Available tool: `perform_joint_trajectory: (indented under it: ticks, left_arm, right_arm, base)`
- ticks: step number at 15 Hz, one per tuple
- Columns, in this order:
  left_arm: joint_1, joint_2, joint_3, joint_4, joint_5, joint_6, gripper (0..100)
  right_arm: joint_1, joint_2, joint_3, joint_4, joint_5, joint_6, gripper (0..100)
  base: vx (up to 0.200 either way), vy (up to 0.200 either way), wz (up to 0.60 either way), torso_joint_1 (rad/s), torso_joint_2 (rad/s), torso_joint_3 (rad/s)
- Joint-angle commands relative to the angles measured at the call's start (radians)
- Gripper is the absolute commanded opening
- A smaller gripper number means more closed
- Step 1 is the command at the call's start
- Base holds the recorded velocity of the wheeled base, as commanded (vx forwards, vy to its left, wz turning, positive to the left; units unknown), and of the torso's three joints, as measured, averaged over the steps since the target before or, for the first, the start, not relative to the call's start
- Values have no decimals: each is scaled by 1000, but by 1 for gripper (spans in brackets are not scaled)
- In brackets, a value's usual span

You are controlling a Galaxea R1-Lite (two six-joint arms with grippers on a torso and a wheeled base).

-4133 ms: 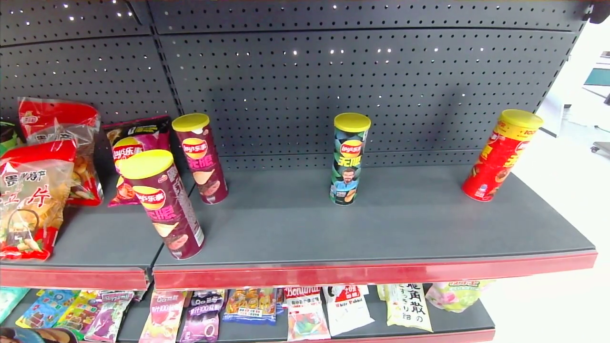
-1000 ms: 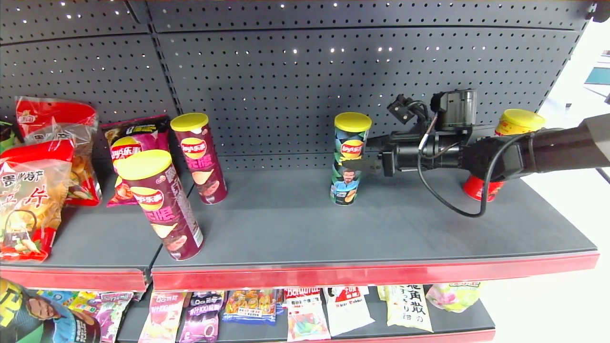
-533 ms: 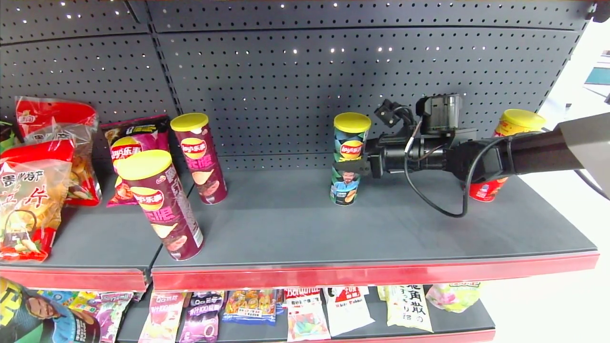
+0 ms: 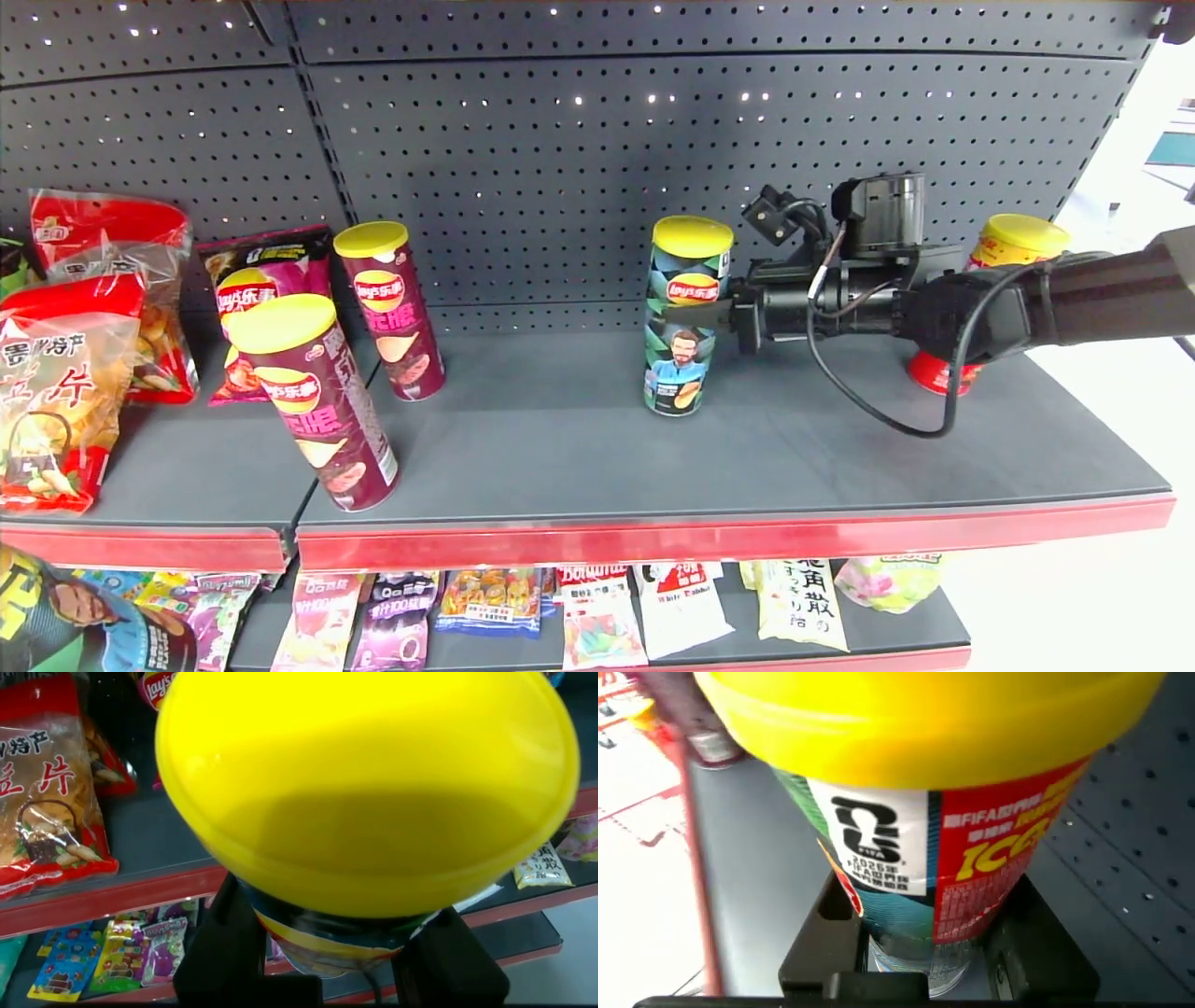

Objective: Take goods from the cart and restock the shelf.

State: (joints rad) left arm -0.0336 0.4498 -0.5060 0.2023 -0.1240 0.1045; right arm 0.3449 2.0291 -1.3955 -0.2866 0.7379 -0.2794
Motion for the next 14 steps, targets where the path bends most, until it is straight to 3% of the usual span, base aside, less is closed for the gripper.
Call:
perform_joint_trajectory:
  ticks: [1, 10, 14]
  left_arm:
    - [0, -2, -2, 0, 0, 0, 0]
    - [0, -2, -16, -1, 0, -2, 0]
    - [0, 1, -16, -1, 0, -2, 0]
  right_arm:
    - [42, -150, 150, -2, -3, -4, 0]
    - [95, -164, 234, -22, -26, -44, 0]
    - [114, -124, 263, -121, -37, -40, 0]
  base:
    - [0, 0, 0, 0, 0, 0]
    - [0, 0, 0, 0, 0, 0]
    - [0, 0, 0, 0, 0, 0]
